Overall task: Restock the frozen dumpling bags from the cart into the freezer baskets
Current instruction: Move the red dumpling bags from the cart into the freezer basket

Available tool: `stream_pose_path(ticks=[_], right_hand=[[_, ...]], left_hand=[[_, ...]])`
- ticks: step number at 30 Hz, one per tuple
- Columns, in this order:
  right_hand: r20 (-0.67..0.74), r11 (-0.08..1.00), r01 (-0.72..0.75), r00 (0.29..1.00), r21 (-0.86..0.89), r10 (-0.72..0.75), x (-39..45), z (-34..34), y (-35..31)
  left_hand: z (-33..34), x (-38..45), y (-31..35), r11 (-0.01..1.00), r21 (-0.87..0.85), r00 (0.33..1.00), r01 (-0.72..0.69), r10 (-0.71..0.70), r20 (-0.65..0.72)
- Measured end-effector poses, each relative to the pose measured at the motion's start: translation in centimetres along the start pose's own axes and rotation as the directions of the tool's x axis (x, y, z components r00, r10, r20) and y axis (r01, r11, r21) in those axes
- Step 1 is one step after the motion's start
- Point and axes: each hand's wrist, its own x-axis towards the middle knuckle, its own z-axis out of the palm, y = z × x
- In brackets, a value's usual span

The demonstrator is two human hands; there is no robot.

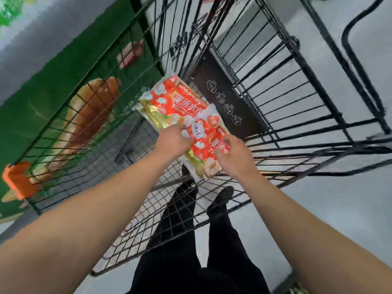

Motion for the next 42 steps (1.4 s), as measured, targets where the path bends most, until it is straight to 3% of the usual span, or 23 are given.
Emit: stream_pose_path(ticks=[5,12,16,19,22,25,27,29,32,37,39,42], right_hand=[[0.016,0.996,-0.083,0.996,0.014,0.083,3.0,0.9,1.6],[0.113,0.959,-0.275,0.957,0.060,0.267,5.8,2.1,2.6],[0.146,0.912,-0.389,0.917,0.130,0.371,7.0,2.5,3.5],[0.122,0.878,-0.439,0.898,0.191,0.423,8.7,4.2,5.6],[0.146,0.788,-0.523,0.851,0.324,0.504,12.3,8.5,11.1],[0.182,0.700,-0.556,0.823,0.448,0.537,11.2,8.8,7.3],[0.308,0.552,-0.636,0.759,0.538,0.574,10.0,8.9,5.2],[0.393,0.430,-0.671,0.720,0.605,0.572,10.0,9.3,5.3],[0.405,0.329,-0.690,0.674,0.645,0.618,11.1,9.6,6.5],[0.406,0.293,-0.688,0.661,0.664,0.631,11.8,9.4,7.2],[0.406,0.275,-0.672,0.671,0.688,0.620,11.7,9.0,7.2],[0.388,0.249,-0.625,0.699,0.739,0.601,11.2,8.2,6.7]], left_hand=[[2.8,5.5,0.6,0.995,0.086,0.998,-0.043,0.039,0.042],[5.2,8.0,0.5,0.986,0.168,0.991,-0.005,0.028,-0.134],[5.2,8.1,-0.3,0.989,0.057,0.985,-0.139,0.144,-0.096],[3.7,7.0,-3.5,0.996,-0.058,0.991,-0.074,0.067,-0.117],[2.7,5.3,-7.2,0.984,-0.145,0.983,0.099,-0.120,-0.139],[2.7,4.1,-8.8,0.932,-0.302,0.953,0.199,-0.256,-0.163],[3.1,4.0,-8.9,0.876,-0.429,0.937,0.220,-0.313,-0.158],[3.4,4.1,-8.5,0.857,-0.478,0.941,0.192,-0.300,-0.159],[3.3,4.6,-7.2,0.902,-0.404,0.958,0.152,-0.235,-0.165],[1.6,6.5,-5.5,0.965,-0.263,0.967,0.019,-0.084,-0.239],[1.0,6.9,-5.3,0.966,-0.255,0.964,0.029,-0.095,-0.249],[0.7,6.4,-5.3,0.909,-0.402,0.953,0.114,-0.214,-0.215]])
